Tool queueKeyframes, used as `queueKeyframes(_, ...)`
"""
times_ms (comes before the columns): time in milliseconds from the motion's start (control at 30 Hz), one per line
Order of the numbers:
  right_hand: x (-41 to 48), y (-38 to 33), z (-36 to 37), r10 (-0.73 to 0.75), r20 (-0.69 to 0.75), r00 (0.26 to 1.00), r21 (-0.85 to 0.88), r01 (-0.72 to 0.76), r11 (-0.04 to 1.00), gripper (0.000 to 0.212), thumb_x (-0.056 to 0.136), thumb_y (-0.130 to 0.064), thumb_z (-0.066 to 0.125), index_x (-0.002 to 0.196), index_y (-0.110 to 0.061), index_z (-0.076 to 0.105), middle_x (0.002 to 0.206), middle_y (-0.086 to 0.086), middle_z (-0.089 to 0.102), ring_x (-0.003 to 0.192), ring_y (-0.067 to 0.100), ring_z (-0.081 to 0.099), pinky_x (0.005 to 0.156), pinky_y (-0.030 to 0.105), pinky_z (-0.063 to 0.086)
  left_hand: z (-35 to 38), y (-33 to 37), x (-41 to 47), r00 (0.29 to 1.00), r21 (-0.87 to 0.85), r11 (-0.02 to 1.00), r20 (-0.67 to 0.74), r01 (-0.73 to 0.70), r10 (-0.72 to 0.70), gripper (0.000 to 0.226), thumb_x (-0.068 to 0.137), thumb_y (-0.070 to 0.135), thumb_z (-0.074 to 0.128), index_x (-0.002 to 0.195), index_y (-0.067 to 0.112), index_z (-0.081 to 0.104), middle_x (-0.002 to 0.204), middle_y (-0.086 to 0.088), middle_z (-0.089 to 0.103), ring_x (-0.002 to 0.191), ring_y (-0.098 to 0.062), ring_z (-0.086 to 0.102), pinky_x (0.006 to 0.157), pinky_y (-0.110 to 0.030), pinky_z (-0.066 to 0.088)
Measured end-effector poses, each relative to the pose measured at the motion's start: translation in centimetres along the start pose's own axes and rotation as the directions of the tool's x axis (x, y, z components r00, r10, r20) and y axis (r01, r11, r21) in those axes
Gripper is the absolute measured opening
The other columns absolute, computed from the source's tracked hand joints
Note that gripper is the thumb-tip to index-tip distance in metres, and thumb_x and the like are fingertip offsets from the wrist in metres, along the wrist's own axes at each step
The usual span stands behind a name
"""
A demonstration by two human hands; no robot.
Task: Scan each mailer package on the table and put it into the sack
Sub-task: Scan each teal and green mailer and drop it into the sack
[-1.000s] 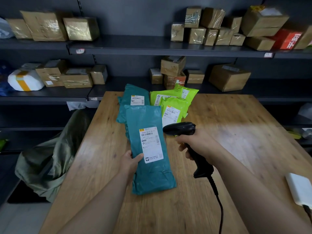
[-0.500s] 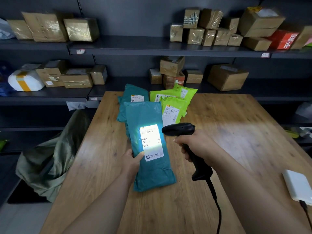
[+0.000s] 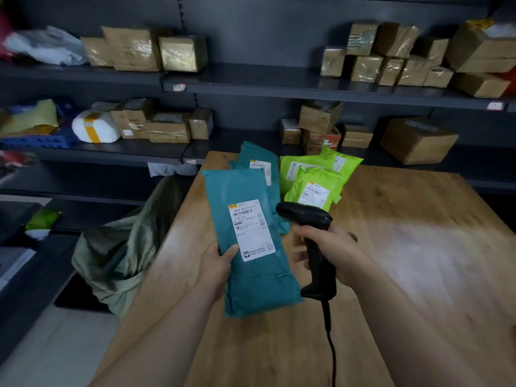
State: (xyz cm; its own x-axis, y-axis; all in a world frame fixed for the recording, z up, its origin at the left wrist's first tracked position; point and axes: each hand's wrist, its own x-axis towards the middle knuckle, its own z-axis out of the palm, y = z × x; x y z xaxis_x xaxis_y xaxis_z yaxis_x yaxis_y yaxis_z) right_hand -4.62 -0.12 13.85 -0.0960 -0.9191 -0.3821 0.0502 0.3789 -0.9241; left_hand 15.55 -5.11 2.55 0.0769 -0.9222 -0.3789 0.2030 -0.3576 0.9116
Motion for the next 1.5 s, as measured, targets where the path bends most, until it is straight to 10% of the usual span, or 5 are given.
queueKeyframes(633, 8.9, 4.0, 41.1, 0.209, 0.44, 0.873, -0.024, -0.221, 0.975, 0.013, 0.086, -0.02, 0.072, 0.09, -0.007, 0.07, 0.096, 0.01, 0.075, 0.09, 0.026, 0.07, 0.094, 0.042, 0.053, -38.8, 11.2, 7.2, 0.961, -0.143, 0.989, -0.277, -0.046, 0.005, 0.028, 0.099, 0.014, 0.05, 0.125, 0.002, 0.052, 0.113, -0.016, 0.068, 0.086, -0.024, 0.068, 0.064, -0.034, 0.057)
queueKeyframes(967, 14.1, 8.3, 53.8, 0.335, 0.165, 0.928, 0.021, -0.343, 0.939, 0.027, 0.081, -0.015, 0.078, 0.106, -0.006, 0.071, 0.096, 0.014, 0.076, 0.09, 0.031, 0.072, 0.084, 0.043, 0.058, -49.9, 12.7, 16.8, 0.979, 0.112, 0.979, -0.13, 0.171, -0.156, 0.023, 0.097, 0.019, 0.055, 0.117, 0.007, 0.056, 0.107, -0.009, 0.069, 0.09, -0.023, 0.067, 0.076, -0.034, 0.055)
queueKeyframes(1167, 20.0, 10.1, 53.1, 0.36, -0.04, 0.932, 0.045, -0.358, 0.933, 0.017, 0.082, -0.011, 0.076, 0.096, -0.003, 0.07, 0.086, 0.014, 0.075, 0.074, 0.027, 0.073, 0.065, 0.033, 0.058, -50.8, 10.4, 26.0, 0.987, 0.506, 0.847, -0.06, 0.16, -0.151, 0.029, 0.096, 0.028, 0.056, 0.121, 0.013, 0.061, 0.122, -0.003, 0.062, 0.107, -0.016, 0.056, 0.089, -0.029, 0.042)
queueKeyframes(1500, 30.7, 14.0, 54.0, 0.471, -0.131, 0.872, -0.037, -0.479, 0.877, 0.026, 0.083, -0.017, 0.077, 0.103, -0.004, 0.067, 0.095, 0.013, 0.072, 0.084, 0.029, 0.07, 0.075, 0.038, 0.059, -53.4, 5.0, 40.5, 0.934, 0.709, 0.63, -0.12, 0.317, -0.336, 0.05, 0.091, 0.033, 0.057, 0.139, 0.02, 0.048, 0.144, -0.012, 0.04, 0.121, -0.029, 0.051, 0.101, -0.037, 0.047)
